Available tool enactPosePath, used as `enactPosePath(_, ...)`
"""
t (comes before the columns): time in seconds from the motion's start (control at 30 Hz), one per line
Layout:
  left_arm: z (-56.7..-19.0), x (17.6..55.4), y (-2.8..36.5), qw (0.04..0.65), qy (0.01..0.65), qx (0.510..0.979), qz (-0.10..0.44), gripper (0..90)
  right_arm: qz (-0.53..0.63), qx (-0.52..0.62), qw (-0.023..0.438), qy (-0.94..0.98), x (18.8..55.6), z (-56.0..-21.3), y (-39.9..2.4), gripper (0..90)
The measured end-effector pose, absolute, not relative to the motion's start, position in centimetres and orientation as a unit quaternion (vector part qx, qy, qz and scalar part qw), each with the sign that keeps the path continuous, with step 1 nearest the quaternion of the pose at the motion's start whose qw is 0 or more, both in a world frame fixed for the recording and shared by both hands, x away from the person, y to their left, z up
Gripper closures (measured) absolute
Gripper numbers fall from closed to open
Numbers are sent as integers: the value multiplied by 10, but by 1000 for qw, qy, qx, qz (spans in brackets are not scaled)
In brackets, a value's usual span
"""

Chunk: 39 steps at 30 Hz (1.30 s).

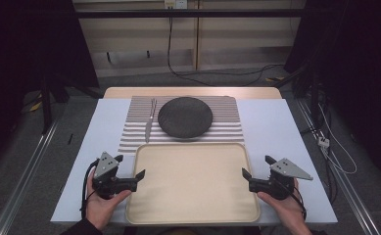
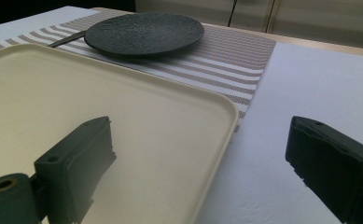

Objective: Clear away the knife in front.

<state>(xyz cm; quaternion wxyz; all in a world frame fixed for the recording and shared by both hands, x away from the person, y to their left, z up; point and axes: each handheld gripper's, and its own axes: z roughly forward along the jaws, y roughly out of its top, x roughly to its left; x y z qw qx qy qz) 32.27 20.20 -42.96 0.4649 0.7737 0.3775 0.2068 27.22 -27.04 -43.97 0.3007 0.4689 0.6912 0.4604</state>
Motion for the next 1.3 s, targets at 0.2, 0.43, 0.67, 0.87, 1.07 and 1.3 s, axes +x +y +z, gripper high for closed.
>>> enactPosePath(0.2,-425,326,201,456,376,781,201,72,457,470,299,693,273,-441,-271,72)
enactPosePath(0.43,-420,332,199,451,372,787,197,68,457,472,297,693,273,-441,-271,72)
enactPosePath(0.67,-417,339,199,446,379,787,194,74,456,473,293,694,273,-441,-271,72)
enactPosePath(0.87,-412,349,199,443,394,783,188,124,456,475,294,693,275,-441,-271,74)
enactPosePath(1.07,-408,358,199,434,395,788,186,108,454,477,294,693,275,-441,-270,74)
enactPosePath(1.3,-405,369,197,418,386,796,205,121,452,477,294,695,275,-440,-270,75)
